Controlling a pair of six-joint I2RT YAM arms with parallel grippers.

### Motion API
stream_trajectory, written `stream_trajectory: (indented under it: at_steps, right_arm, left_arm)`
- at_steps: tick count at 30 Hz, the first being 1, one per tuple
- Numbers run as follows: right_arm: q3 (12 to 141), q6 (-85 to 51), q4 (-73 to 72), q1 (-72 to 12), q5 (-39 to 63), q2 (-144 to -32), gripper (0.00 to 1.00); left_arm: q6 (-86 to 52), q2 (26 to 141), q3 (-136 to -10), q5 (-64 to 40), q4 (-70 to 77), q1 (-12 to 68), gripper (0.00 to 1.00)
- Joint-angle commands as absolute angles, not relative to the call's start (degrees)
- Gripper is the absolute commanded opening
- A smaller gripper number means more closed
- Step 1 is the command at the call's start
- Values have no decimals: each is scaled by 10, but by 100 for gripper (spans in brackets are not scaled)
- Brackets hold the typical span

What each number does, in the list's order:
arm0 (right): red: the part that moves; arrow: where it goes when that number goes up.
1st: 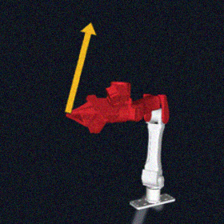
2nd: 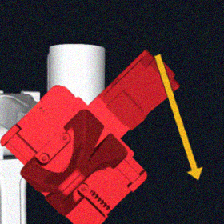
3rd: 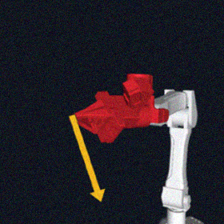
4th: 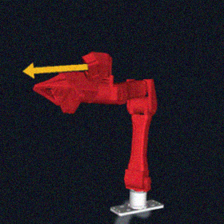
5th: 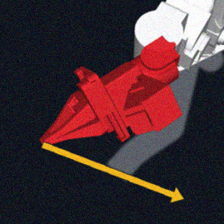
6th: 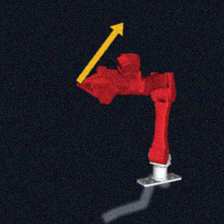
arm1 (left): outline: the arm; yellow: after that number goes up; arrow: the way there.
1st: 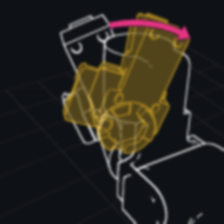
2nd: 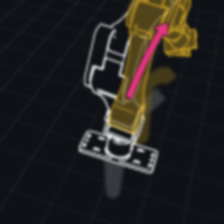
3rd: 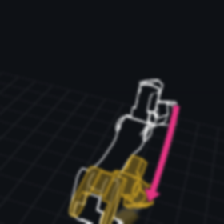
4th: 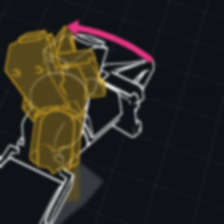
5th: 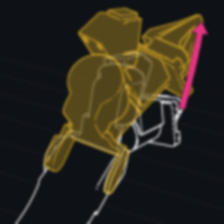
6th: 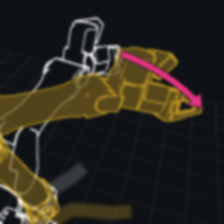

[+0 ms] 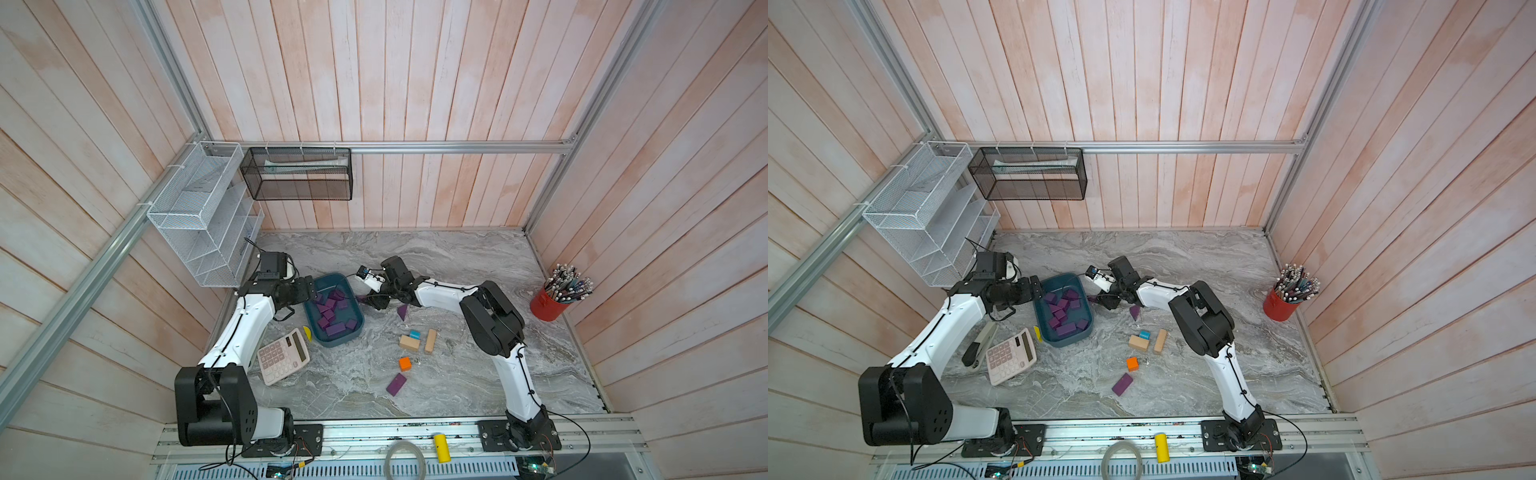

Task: Pick purple bricks into the storage bin
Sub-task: Pick up the building block from the center of the board.

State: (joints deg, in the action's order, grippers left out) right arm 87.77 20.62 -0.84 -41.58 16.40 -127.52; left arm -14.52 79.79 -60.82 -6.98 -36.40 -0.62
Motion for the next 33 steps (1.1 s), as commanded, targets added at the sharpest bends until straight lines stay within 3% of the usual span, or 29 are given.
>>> stream_trajectory:
  at_steps: [1,16,33]
  right_arm:
    - [888,213,8,-416,170,-1293,64]
    - [913,222,41,-417,196,-1312,57]
    - [906,211,37,-420,183,-1304,36]
  left_arm:
    - [-135,796,-601,-63,-354,-4,93]
    - [-135,796,-602,-71,-353,-4,93]
    - [-135,797,-600,-73,-352,-3,93]
